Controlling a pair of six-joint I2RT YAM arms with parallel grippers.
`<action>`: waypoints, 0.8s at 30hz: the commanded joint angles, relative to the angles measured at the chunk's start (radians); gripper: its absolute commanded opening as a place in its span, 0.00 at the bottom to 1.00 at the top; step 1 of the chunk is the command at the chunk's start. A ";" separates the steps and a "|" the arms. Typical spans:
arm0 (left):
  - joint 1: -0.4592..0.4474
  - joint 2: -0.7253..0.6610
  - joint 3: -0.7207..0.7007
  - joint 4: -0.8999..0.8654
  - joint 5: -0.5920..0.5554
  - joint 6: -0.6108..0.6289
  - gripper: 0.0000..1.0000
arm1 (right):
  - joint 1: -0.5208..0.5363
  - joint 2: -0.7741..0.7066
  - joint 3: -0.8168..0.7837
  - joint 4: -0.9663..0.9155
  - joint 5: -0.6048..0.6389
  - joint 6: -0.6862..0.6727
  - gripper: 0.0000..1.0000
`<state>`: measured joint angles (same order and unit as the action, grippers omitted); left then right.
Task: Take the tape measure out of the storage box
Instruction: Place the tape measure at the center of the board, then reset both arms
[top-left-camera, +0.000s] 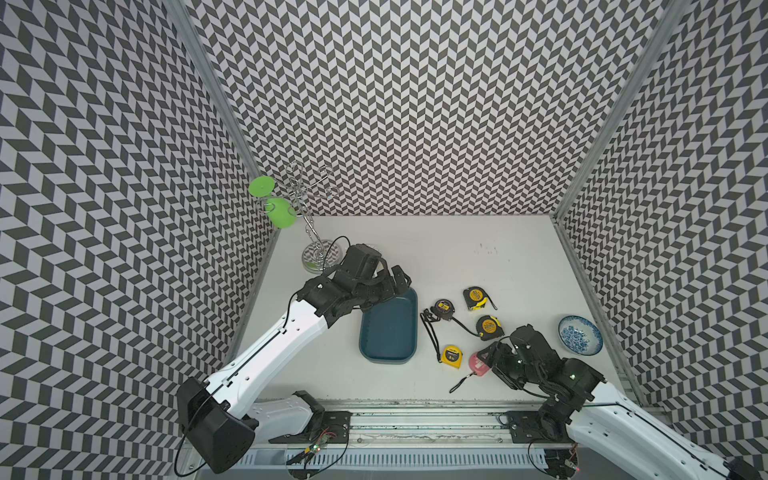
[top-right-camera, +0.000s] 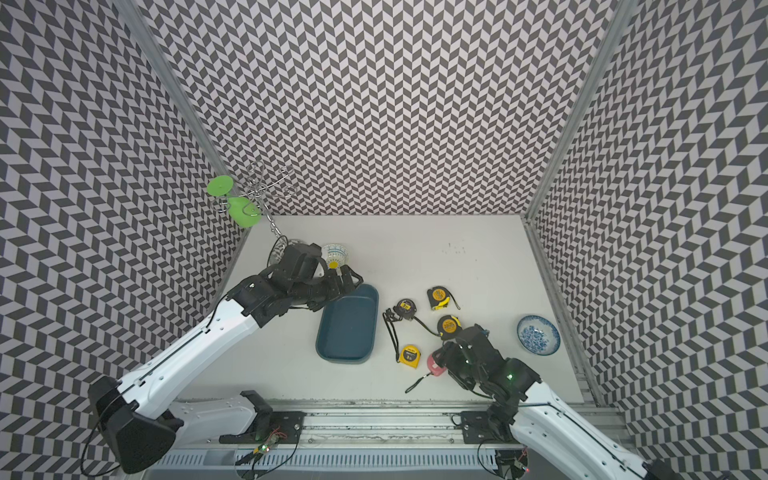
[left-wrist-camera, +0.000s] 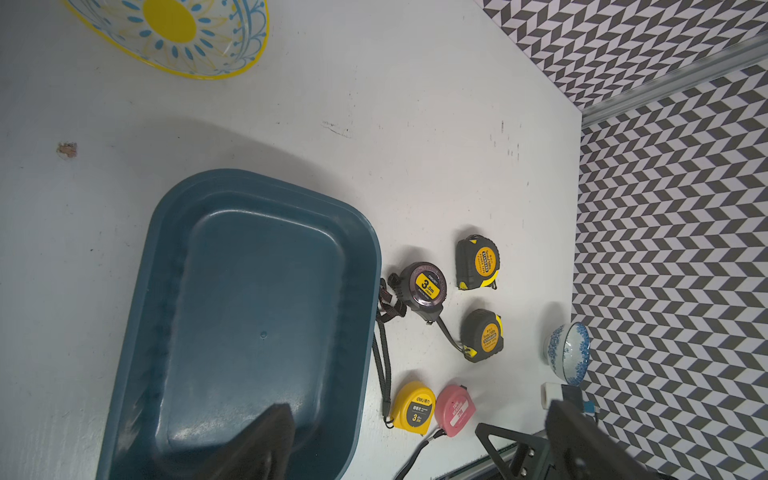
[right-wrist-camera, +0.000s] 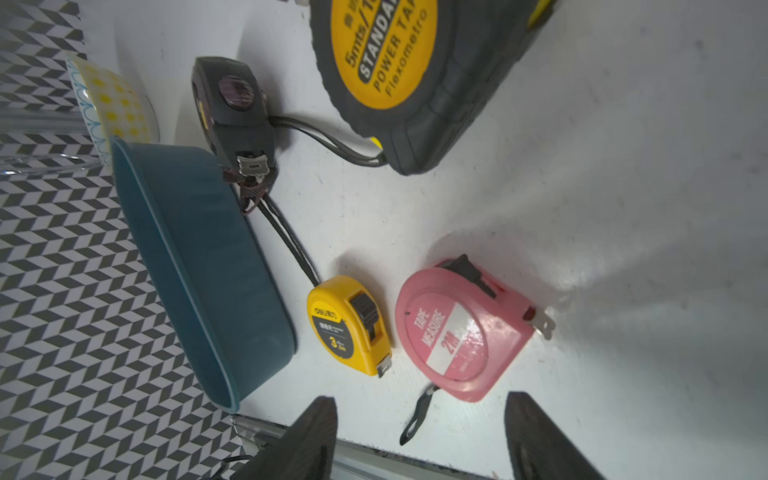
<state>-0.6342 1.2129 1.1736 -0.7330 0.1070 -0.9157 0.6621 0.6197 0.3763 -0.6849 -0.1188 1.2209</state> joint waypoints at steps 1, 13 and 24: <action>0.003 -0.025 -0.024 0.015 -0.038 0.029 1.00 | -0.005 0.034 0.080 -0.027 0.064 -0.073 0.76; 0.125 -0.059 -0.070 0.077 -0.207 0.340 1.00 | -0.012 0.276 0.376 0.127 0.283 -0.430 1.00; 0.395 -0.064 -0.301 0.452 -0.152 0.576 1.00 | -0.199 0.476 0.441 0.467 0.317 -0.790 1.00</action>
<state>-0.2756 1.1599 0.9154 -0.4522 -0.0570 -0.4351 0.5220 1.0805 0.8200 -0.3950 0.1623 0.5629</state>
